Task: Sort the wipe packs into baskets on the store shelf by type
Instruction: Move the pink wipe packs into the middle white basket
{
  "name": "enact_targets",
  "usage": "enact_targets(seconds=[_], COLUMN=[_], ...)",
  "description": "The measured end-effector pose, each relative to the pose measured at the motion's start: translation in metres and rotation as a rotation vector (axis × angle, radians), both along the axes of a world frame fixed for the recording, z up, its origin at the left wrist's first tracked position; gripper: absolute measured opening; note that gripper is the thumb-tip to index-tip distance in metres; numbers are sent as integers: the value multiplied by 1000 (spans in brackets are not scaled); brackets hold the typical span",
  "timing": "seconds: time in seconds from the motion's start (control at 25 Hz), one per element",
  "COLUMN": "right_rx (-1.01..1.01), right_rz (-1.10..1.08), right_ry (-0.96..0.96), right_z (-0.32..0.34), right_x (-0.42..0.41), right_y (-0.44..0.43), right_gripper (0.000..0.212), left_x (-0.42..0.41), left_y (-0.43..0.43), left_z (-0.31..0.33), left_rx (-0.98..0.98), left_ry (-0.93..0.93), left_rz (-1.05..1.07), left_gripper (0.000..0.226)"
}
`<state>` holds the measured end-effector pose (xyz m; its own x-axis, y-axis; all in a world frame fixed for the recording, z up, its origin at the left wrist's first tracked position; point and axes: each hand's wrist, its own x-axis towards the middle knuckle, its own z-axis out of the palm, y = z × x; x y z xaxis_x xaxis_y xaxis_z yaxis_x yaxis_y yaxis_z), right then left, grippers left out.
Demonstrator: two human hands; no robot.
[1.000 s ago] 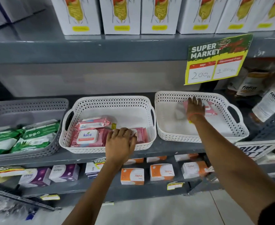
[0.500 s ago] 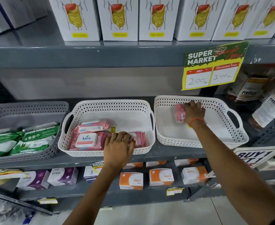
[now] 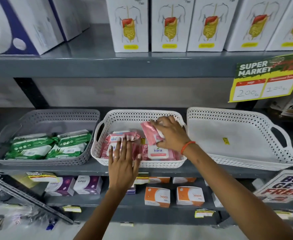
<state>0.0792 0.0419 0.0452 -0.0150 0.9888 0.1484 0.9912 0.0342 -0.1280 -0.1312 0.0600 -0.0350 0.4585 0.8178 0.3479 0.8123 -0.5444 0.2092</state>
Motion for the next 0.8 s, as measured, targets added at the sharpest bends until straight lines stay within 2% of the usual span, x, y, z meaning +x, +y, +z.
enact_targets(seconds=[0.12, 0.2, 0.36, 0.48, 0.8], right_rx=[-308, -368, -258, -172, -23], right_rz=[32, 7, -44, -19, 97], right_ry=[-90, -15, 5, 148, 429], right_z=[-18, -10, 28, 48, 36], right_x=[-16, -22, -37, -73, -222], right_y=[7, 12, 27, 49, 144], right_gripper=[67, 63, 47, 42, 26], left_x=[-17, -21, -39, -72, -195], left_y=[7, 7, 12, 30, 98], left_z=[-8, -10, -9, -6, 3], left_rx=[-14, -18, -15, -12, 6], left_ry=[9, 4, -49, -87, -55], left_rz=[49, 53, 61, 132, 338], left_gripper=[67, 66, 67, 67, 72])
